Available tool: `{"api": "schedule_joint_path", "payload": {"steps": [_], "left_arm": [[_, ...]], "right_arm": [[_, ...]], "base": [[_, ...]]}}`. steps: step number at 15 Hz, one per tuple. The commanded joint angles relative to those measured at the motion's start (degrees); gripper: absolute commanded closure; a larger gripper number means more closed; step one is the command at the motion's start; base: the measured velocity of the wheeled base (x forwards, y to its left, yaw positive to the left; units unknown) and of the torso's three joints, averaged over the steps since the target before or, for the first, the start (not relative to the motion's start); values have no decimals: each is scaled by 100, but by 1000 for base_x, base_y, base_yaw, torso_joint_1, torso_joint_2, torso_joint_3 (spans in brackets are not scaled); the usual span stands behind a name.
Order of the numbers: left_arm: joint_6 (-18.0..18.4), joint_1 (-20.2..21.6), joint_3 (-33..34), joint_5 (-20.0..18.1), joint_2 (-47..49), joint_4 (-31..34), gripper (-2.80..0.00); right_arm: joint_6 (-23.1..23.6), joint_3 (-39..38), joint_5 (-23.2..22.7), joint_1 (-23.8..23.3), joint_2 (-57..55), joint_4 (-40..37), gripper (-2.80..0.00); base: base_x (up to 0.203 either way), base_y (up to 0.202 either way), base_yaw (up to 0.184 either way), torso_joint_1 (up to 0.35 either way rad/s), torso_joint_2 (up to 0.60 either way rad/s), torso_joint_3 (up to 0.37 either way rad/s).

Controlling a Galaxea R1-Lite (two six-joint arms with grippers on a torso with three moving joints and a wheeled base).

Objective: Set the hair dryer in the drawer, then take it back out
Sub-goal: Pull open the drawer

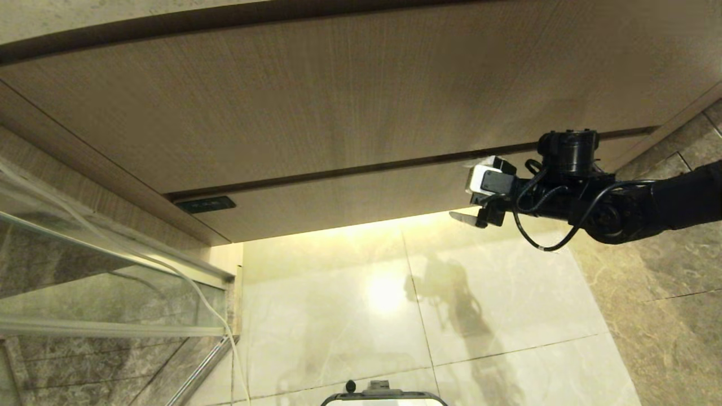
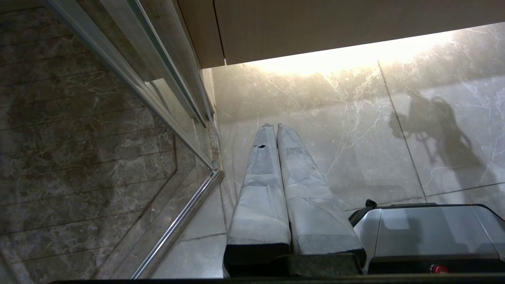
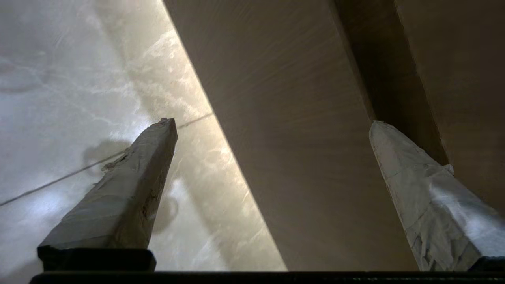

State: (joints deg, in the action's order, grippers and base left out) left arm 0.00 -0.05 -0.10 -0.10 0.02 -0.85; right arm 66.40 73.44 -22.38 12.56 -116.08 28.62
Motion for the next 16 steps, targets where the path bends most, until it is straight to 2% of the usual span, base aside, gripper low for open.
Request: {"api": "schedule_joint_path", "payload": {"steps": [1,4,10,16], "left_arm": [[0,4,1,1,6,-3,0],[4,3,1,1,6,-3,0],[0,5,1,1,6,-3,0],[0,5,1,1,6,-3,0]], "right_arm": [[46,176,-104,-6,-324,218,-280],[48,293,-241,-34,-389,463,-280],[49,558,-238,-86,-680,788,-280],[72,756,-226,-185,-963,801,-280]], "base": [[0,0,0,0,0,0],[0,0,0,0,0,0],[0,0,0,0,0,0],[0,0,0,0,0,0]]}}
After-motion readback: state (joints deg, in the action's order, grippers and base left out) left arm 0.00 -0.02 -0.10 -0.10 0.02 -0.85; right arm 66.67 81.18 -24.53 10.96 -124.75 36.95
